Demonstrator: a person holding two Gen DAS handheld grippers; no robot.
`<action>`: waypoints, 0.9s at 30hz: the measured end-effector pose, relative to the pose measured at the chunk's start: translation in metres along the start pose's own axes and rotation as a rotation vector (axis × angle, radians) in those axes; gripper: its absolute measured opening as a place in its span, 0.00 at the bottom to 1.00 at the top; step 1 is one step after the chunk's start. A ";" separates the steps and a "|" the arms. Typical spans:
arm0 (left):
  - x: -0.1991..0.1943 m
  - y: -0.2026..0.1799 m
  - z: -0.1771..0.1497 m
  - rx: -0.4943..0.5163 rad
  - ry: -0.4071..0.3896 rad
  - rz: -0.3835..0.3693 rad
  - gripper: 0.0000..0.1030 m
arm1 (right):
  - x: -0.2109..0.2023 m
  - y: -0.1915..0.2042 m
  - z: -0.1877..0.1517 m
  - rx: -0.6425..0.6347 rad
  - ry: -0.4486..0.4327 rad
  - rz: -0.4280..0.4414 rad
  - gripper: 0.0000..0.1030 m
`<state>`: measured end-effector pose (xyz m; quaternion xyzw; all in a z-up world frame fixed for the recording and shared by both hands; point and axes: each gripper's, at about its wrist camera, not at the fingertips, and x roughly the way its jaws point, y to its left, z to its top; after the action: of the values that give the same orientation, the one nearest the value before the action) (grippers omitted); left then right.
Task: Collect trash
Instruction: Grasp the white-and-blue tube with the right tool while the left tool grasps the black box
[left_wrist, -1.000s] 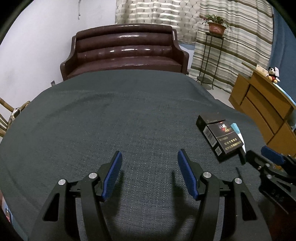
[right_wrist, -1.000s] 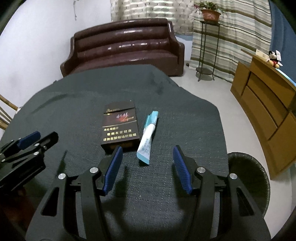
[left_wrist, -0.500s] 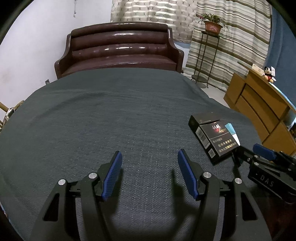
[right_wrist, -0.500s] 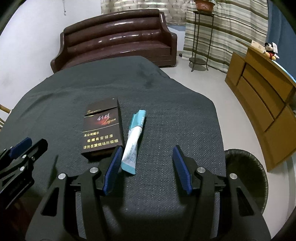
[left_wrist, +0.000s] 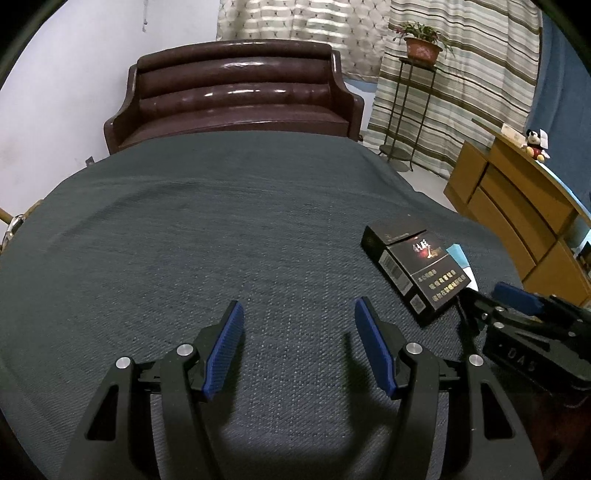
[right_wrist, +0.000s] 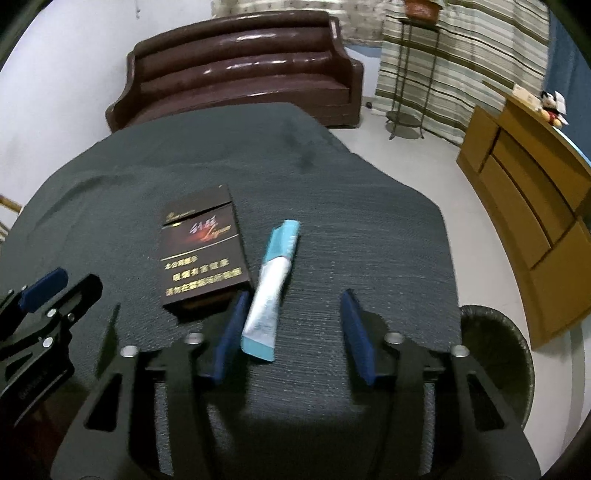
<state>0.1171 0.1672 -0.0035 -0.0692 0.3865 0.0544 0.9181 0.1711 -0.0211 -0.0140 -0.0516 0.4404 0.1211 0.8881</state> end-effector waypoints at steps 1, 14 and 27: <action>0.001 -0.001 0.000 0.001 0.001 -0.001 0.60 | 0.002 0.002 0.000 -0.009 0.008 0.003 0.36; 0.002 -0.017 0.003 0.012 0.012 -0.037 0.62 | -0.004 -0.012 -0.004 0.030 -0.022 0.015 0.15; 0.008 -0.067 0.015 0.060 0.002 -0.049 0.66 | -0.013 -0.040 -0.010 0.075 -0.060 0.057 0.15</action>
<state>0.1431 0.1039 0.0071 -0.0512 0.3872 0.0203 0.9204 0.1665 -0.0642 -0.0099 -0.0021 0.4189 0.1311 0.8985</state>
